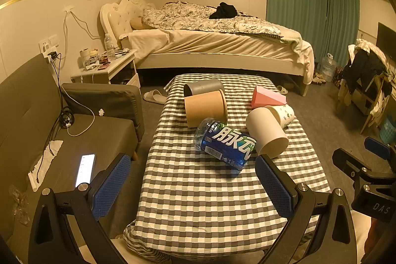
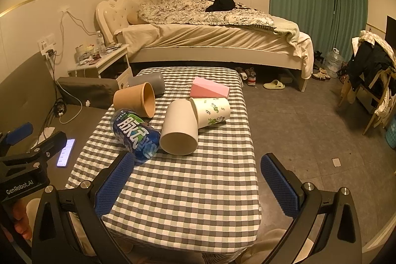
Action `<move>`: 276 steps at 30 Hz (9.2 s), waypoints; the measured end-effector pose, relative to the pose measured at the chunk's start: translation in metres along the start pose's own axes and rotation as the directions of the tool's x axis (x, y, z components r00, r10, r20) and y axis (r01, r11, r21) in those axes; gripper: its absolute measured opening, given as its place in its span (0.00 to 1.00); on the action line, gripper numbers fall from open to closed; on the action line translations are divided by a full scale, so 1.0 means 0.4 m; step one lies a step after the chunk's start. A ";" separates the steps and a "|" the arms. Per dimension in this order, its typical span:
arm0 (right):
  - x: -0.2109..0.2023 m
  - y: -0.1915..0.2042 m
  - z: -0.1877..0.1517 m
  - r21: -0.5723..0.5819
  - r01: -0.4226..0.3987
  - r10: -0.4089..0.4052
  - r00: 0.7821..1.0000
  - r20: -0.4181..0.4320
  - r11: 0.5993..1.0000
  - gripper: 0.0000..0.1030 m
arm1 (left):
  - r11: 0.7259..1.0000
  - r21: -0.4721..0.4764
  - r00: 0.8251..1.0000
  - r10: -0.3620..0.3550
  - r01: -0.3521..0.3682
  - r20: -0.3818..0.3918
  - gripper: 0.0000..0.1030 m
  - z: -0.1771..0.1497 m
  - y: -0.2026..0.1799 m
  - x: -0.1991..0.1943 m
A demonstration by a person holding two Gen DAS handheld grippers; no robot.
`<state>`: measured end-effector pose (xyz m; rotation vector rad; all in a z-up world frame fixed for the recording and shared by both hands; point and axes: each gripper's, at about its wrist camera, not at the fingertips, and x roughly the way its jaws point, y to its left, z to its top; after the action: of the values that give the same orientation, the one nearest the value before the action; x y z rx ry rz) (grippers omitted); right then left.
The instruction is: Flip cup upside down
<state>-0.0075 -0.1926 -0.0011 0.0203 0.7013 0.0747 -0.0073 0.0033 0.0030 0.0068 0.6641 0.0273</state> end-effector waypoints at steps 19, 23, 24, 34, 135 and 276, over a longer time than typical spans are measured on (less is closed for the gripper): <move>0.002 0.002 0.003 0.003 -0.016 0.016 1.000 -0.012 1.000 1.00 | 1.000 -0.001 1.000 0.006 -0.006 -0.029 1.00 -0.001 -0.014 0.025; -0.001 -0.006 0.010 0.002 -0.021 0.021 1.000 -0.015 1.000 1.00 | 1.000 -0.009 0.999 0.006 -0.007 -0.043 1.00 0.009 -0.014 0.036; 0.000 -0.011 0.012 0.002 -0.022 0.022 1.000 -0.018 1.000 1.00 | 1.000 -0.014 0.999 0.008 -0.009 -0.049 1.00 0.014 -0.014 0.041; 0.078 -0.083 0.148 -0.044 -0.077 0.074 0.995 -0.072 0.996 1.00 | 0.999 -0.030 0.997 0.028 -0.030 -0.072 1.00 0.109 -0.044 0.133; 0.298 0.102 -0.124 0.166 -0.020 0.080 0.928 -0.363 0.986 0.80 | 0.996 0.057 0.972 0.074 -0.063 -0.221 1.00 -0.128 0.095 0.149; -0.012 0.023 -0.126 -0.014 0.041 -0.041 0.998 -0.047 0.999 1.00 | 0.996 0.001 0.995 -0.087 0.087 -0.056 0.94 -0.129 0.006 0.007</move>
<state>-0.0442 -0.1843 -0.0360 -0.0081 0.7478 0.0406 -0.0368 0.0055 -0.0393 -0.0200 0.7198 -0.0575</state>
